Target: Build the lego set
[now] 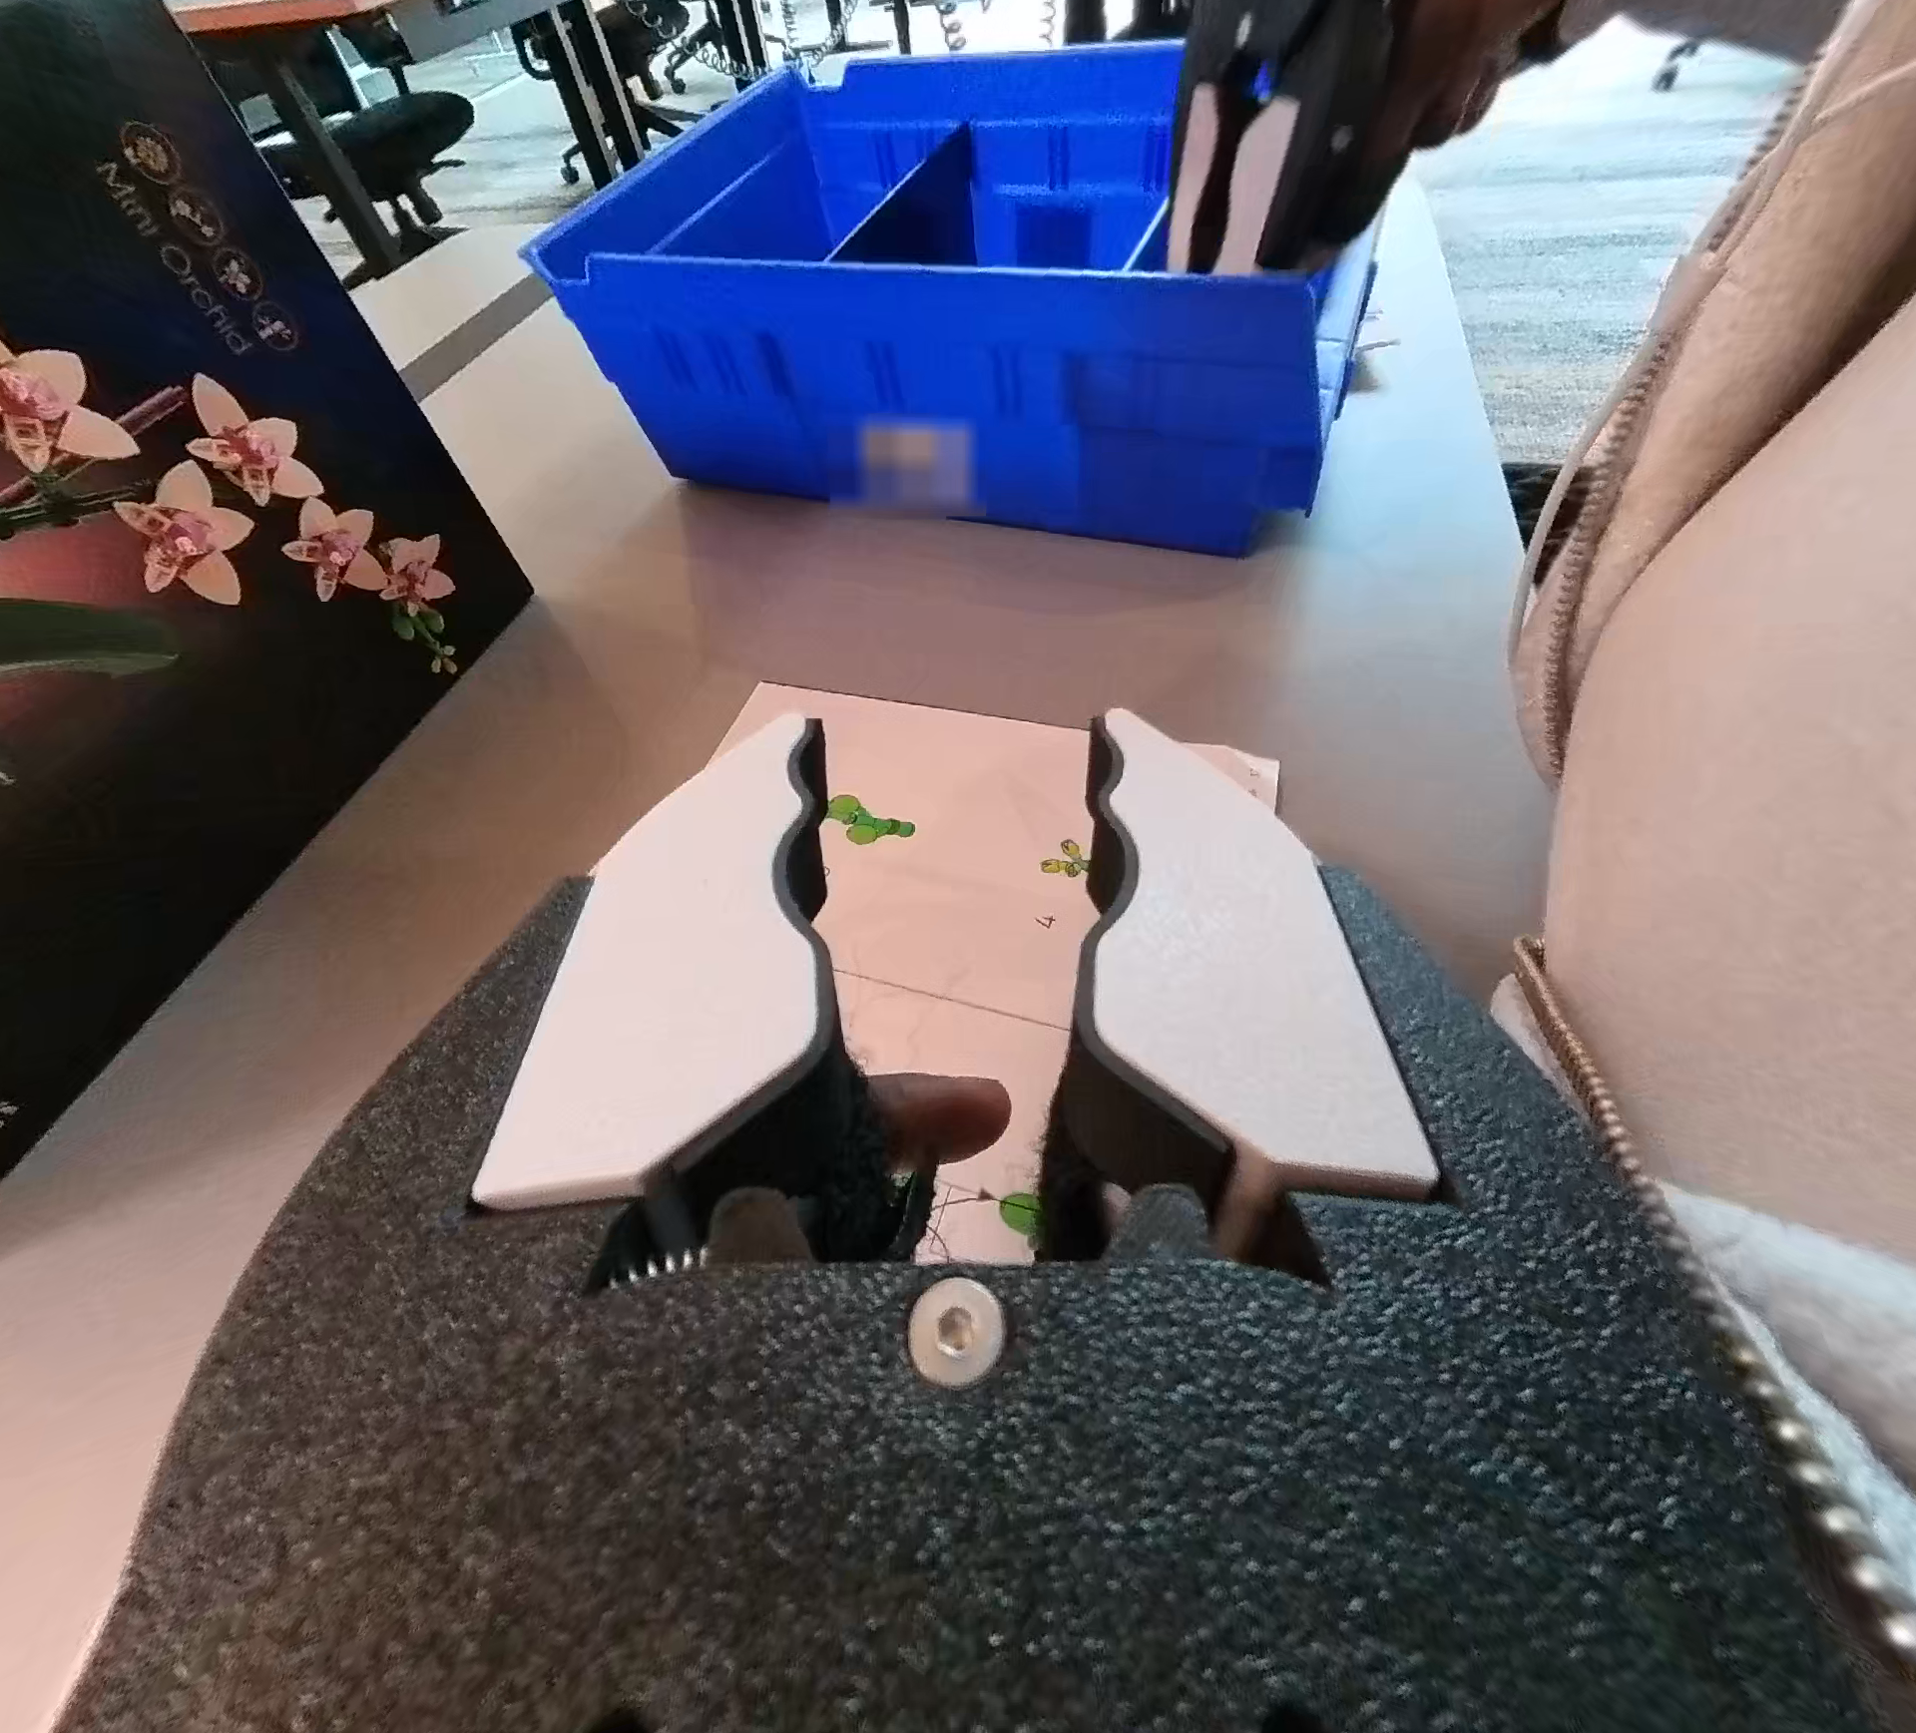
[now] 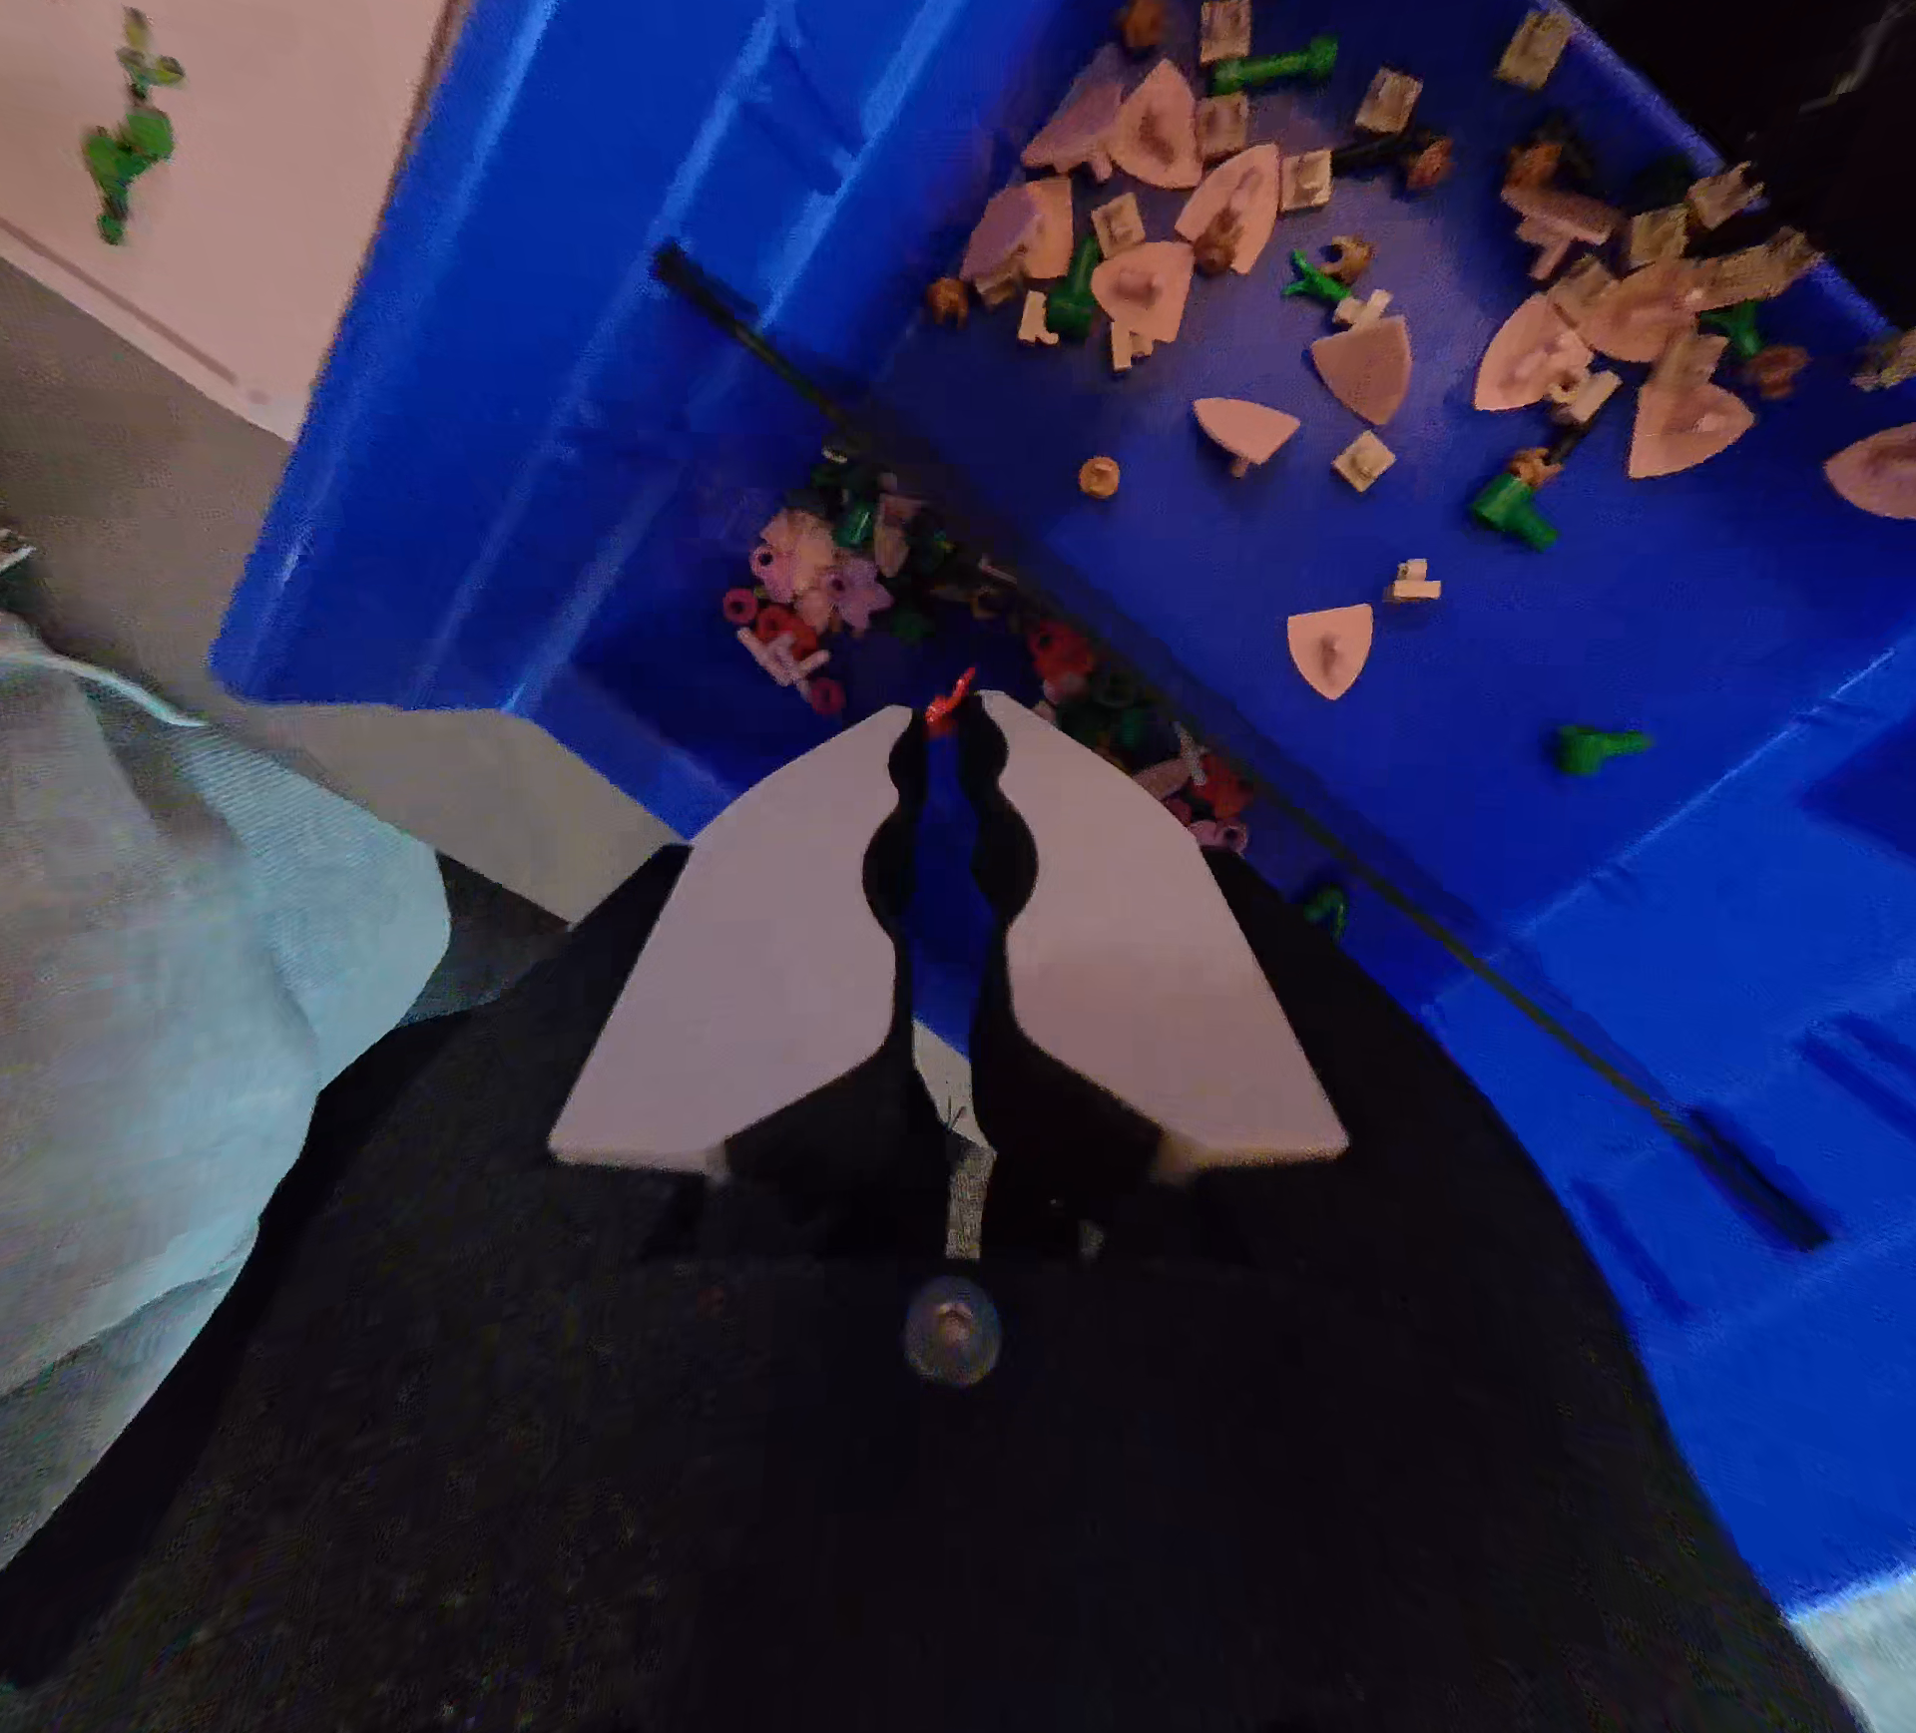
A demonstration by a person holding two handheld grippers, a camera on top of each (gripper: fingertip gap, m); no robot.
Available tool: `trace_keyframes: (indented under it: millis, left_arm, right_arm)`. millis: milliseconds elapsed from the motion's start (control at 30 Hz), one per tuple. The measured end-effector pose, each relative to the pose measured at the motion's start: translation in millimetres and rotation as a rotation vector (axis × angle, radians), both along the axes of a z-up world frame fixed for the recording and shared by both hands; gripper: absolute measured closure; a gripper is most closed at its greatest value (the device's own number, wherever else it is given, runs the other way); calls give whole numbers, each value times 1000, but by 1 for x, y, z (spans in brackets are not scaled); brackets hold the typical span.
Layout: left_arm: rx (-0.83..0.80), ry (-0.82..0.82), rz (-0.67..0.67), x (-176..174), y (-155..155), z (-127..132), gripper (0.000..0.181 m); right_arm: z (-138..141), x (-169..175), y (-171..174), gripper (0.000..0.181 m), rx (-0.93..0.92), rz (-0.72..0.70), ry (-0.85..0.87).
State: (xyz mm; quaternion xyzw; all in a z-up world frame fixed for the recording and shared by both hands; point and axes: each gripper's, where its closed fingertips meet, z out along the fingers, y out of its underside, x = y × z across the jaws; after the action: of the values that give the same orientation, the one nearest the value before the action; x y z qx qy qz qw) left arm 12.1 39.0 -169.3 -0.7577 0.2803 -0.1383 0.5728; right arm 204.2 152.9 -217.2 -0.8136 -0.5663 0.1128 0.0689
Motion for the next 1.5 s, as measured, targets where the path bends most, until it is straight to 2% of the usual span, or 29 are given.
trace_keyframes:
  millis: [133, 233, 300, 467, 633, 667, 733, 867, 933, 1033, 1300, 1400, 1500]
  left_arm:
    - [2, 9, 1, 4, 4, 0, 134]
    - [12, 12, -4, 9, 4, 3, 134]
    - [19, 4, -8, 11, 3, 5, 134]
    - [19, -3, -1, 13, 3, 6, 134]
    - [18, -3, -4, 17, 2, 5, 134]
    - [16, -2, -4, 18, 2, 4, 134]
    - [11, 3, -3, 18, 1, 2, 134]
    - [5, 10, -2, 17, 1, 0, 134]
    - [1, 13, -4, 17, 1, -1, 134]
    - [0, 27, -7, 18, 2, -1, 134]
    - [-16, 43, -3, 18, 3, -7, 134]
    - [-18, 49, -7, 19, 4, -7, 134]
    - [-21, 50, -14, 21, 5, -8, 134]
  right_arm:
    - [23, -3, -4, 176, -109, -12, 257]
    - [52, -15, -3, 176, -231, -68, 585]
    - [64, -15, 0, 176, -302, -114, 726]
    - [91, -11, 8, 176, -483, -231, 1006]
    - [101, -6, 13, 175, -589, -321, 1126]
    - [97, -4, 15, 175, -577, -341, 1109]
    - [78, 2, 15, 175, -487, -332, 967]
    - [19, 35, 27, 175, -104, -297, 395]
    - [7, 51, 34, 173, 38, -247, 152]
    - [2, 66, 41, 158, 149, -187, -64]
    - [7, 70, 41, 154, 205, -133, -94]
    - [15, 78, 46, 163, 254, -179, -138]
    - [15, 74, 43, 164, 232, -208, -122]
